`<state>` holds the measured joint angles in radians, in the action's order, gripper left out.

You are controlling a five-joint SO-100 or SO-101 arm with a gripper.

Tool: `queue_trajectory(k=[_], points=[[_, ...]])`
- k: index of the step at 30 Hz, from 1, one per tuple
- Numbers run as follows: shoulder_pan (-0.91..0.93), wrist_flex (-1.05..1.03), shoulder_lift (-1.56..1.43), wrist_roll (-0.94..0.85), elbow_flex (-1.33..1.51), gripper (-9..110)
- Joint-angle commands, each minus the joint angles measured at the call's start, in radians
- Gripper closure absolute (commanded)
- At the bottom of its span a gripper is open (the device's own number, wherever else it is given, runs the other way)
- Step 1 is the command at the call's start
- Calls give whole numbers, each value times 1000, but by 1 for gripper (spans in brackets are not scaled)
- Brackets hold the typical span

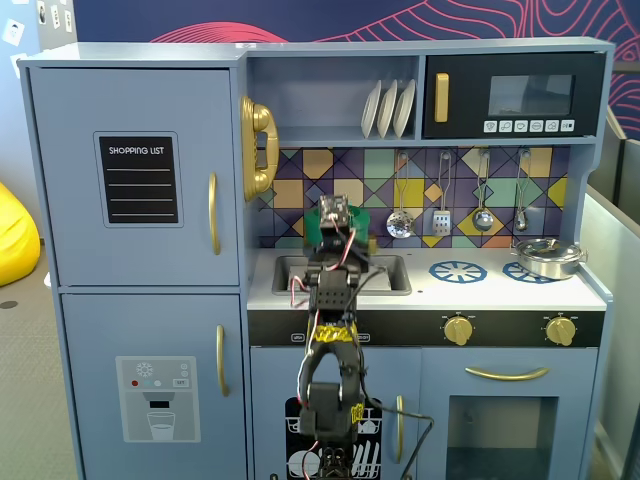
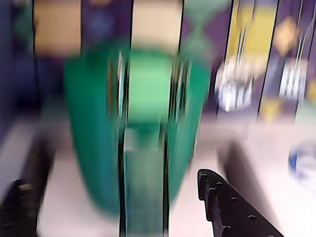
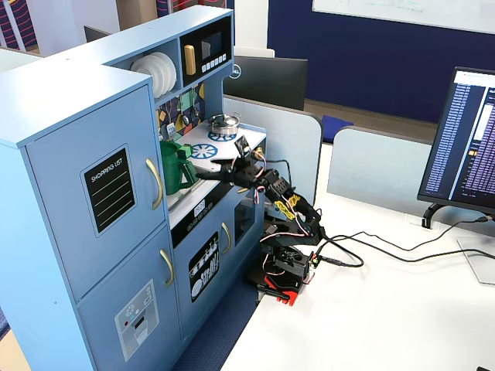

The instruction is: Take off the lid from the green recipient and place it on the counter

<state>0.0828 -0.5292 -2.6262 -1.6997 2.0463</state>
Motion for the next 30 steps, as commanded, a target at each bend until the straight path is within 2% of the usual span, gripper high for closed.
queue_trajectory(k=[1, 5, 17, 30], points=[[15, 77, 78, -3, -138, 56], [12, 156, 118, -20, -138, 57], [44, 189, 264, -3, -245, 59], [-12, 199, 390, -3, -356, 61]])
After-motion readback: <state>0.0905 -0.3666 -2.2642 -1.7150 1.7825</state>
